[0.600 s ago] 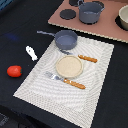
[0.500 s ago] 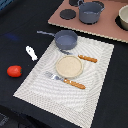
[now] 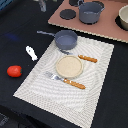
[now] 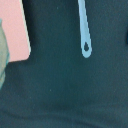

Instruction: Place the pan onto the stove and place the fish and sausage into the pan.

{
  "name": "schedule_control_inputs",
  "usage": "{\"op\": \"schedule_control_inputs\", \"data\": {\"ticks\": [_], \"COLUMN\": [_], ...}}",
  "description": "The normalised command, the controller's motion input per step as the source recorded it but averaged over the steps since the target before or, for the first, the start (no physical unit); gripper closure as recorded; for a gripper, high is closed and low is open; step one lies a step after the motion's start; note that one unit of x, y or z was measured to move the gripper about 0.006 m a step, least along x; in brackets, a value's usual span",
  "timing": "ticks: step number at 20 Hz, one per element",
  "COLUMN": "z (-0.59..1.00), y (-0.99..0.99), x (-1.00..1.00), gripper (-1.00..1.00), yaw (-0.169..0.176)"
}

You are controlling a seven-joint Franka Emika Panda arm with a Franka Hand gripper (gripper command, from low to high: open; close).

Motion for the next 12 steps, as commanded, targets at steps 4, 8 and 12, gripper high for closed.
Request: {"op": "schedule_control_inputs", "data": {"ticks": [4, 8, 12], "z": [-0.4, -0.29, -0.18], "y": [-0.27, -0.33, -0.29], "x": [0.4, 0.49, 0.56], "gripper": [-1.0, -1.0, -1.0], "yaw": [-0.014, -0.052, -0.077]}}
